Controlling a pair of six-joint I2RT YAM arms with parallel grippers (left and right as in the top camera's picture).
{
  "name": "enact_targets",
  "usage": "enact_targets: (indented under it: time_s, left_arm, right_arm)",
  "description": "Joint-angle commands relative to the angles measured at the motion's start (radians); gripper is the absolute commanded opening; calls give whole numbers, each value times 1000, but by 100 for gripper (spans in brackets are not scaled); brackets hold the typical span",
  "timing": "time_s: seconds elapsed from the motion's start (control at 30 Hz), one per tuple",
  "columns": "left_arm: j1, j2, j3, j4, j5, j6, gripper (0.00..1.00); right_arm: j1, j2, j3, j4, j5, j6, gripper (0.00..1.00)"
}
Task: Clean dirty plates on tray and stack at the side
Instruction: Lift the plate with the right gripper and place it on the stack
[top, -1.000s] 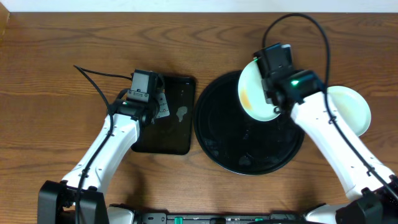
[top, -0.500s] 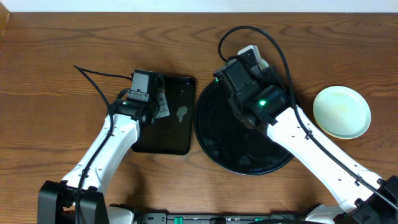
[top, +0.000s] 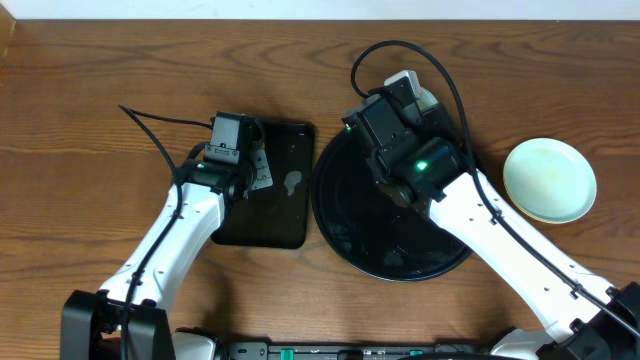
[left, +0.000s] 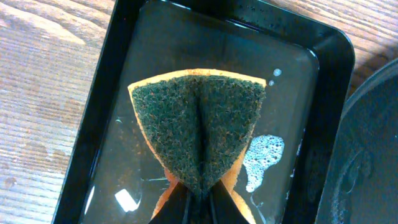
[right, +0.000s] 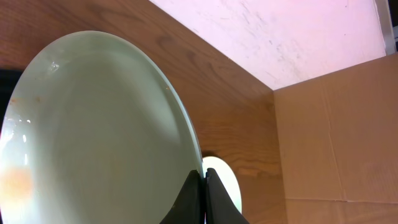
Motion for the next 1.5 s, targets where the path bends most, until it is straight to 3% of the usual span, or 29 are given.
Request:
enact_targets:
  time_s: [0.0, 0.13, 0.27, 0.47, 0.73, 0.97, 1.2, 1.47]
  left_arm:
    - [5, 9, 8, -2, -8, -9, 8]
    - [5, 9, 8, -2, -8, -9, 8]
    - [5, 9, 8, -2, -8, -8, 8]
    - [5, 9, 8, 0, -8, -8, 8]
    - [4, 35, 8, 18, 21, 46, 8]
    - [4, 93, 8, 73, 119, 192, 8]
    - [4, 204, 8, 121, 121, 270, 8]
    - [4, 249, 8, 143, 127, 342, 8]
  right_arm:
    - [3, -27, -2, 3, 37, -7, 1]
    - [-12, -27, -2, 5, 36, 19, 1]
    - [-84, -27, -2, -21, -21, 156, 1]
    - [-331, -27, -2, -93, -375, 369, 1]
    - [-721, -27, -3, -154, -761, 372, 1]
    - [-982, -27, -10, -177, -847, 356, 1]
    - [-1151, -27, -90, -132, -874, 334, 1]
    - [-1186, -27, -192, 13, -896, 332, 1]
